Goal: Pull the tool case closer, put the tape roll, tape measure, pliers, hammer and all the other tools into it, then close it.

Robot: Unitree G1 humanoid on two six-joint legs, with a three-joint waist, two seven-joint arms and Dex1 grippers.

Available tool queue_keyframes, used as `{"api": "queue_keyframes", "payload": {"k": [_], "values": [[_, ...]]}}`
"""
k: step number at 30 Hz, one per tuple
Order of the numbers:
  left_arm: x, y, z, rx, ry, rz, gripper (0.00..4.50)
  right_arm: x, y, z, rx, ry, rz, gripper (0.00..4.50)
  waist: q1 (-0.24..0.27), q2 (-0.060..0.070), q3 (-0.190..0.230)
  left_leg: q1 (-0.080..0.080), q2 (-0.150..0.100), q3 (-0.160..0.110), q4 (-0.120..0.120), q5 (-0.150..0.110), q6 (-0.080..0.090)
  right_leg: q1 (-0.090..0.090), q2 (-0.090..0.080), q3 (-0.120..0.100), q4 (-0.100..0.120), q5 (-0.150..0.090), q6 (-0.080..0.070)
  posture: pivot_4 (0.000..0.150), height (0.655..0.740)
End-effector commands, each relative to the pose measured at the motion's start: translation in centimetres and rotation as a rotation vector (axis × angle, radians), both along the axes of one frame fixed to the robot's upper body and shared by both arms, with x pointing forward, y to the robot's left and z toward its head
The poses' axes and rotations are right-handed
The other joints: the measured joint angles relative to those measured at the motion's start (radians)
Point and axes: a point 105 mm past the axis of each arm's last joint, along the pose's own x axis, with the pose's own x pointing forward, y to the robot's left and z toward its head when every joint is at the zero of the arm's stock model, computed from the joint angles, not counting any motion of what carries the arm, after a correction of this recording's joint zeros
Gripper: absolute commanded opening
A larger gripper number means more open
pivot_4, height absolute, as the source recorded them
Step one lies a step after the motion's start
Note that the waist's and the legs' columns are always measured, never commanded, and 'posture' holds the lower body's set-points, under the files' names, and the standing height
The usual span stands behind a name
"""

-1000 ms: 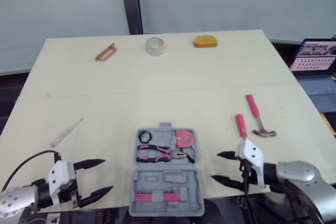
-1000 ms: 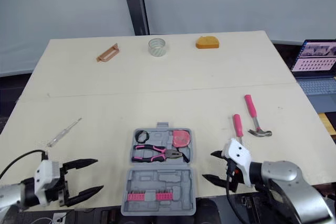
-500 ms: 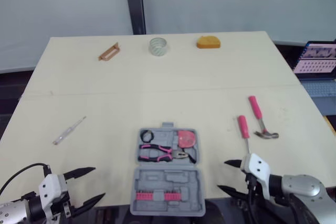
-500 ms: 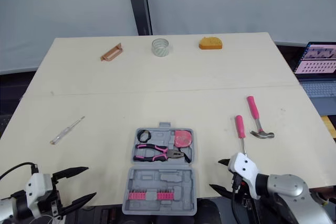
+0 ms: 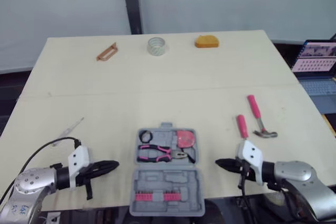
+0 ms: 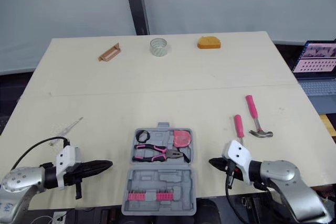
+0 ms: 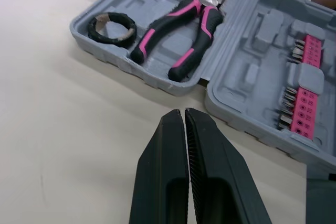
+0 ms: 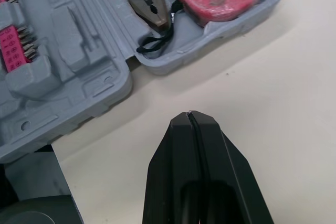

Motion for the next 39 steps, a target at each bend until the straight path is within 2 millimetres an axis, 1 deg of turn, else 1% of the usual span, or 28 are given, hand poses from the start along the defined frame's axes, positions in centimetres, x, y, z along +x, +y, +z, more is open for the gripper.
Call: {"api": "queue_keyframes", "payload": {"k": [1, 4, 8, 11, 16, 21, 29, 39], "values": [[0.6, -1.2, -0.6, 0.032, -0.009, -0.053, 0.06, 0.5, 0.6, -0.4, -0.014, -0.019, 0.001, 0.00, 0.004, 0.000, 0.000, 0.000, 0.000, 0.000, 0.001, 0.000, 0.000, 0.000, 0.000, 0.000, 0.001, 0.000, 0.000, 0.150, 0.7400], [1.0, -2.2, -1.5, 0.053, -0.004, -0.088, 0.06, 0.6, 0.7, -1.1, -0.040, -0.004, 0.009, 0.00, 0.004, 0.000, 0.000, -0.001, 0.000, 0.000, 0.002, 0.000, 0.000, 0.000, 0.000, 0.000, 0.001, 0.000, 0.000, 0.150, 0.7400], [1.8, -3.1, -2.7, 0.061, -0.005, -0.105, 0.06, 0.7, 0.9, -1.5, -0.045, -0.005, 0.009, 0.00, 0.001, 0.000, 0.000, -0.001, 0.000, 0.000, 0.002, 0.000, 0.000, 0.000, 0.000, 0.000, 0.002, 0.000, 0.000, 0.150, 0.7400], [2.3, -3.5, -3.3, 0.072, -0.006, -0.111, 0.06, 0.8, 1.3, -1.8, -0.046, -0.006, 0.011, 0.00, 0.000, 0.000, 0.000, 0.000, 0.000, 0.000, 0.002, 0.000, 0.000, 0.000, 0.000, 0.000, 0.002, 0.000, 0.000, 0.150, 0.7400], [2.4, -3.8, -4.0, 0.079, -0.001, -0.118, 0.06, 0.6, 2.0, -2.1, -0.041, 0.003, 0.024, 0.00, 0.000, 0.000, 0.000, 0.000, 0.000, 0.000, 0.002, 0.000, 0.000, -0.001, 0.000, 0.000, 0.003, 0.000, 0.000, 0.150, 0.7400], [2.4, -4.3, -4.4, 0.072, -0.002, -0.130, 0.06, 0.4, 3.2, -2.0, -0.026, 0.013, 0.042, 0.00, 0.002, 0.000, 0.000, -0.001, 0.000, 0.000, 0.003, 0.000, 0.000, 0.000, 0.000, 0.000, 0.003, 0.000, 0.000, 0.150, 0.7400], [2.1, -5.5, -4.3, 0.051, -0.005, -0.153, 0.06, 0.3, 4.9, -0.8, 0.005, 0.015, 0.061, 0.00, 0.002, 0.000, 0.000, -0.001, 0.000, 0.000, 0.003, 0.000, 0.000, 0.000, 0.000, 0.000, 0.003, 0.000, 0.000, 0.150, 0.7400], [2.1, -5.9, -3.7, 0.050, -0.006, -0.153, 0.06, -0.3, 5.3, -0.3, 0.003, 0.052, 0.079, 0.00, 0.001, 0.000, 0.000, -0.001, 0.000, 0.000, 0.003, 0.000, 0.000, -0.001, 0.000, 0.000, 0.003, 0.000, 0.000, 0.150, 0.7400]]}}
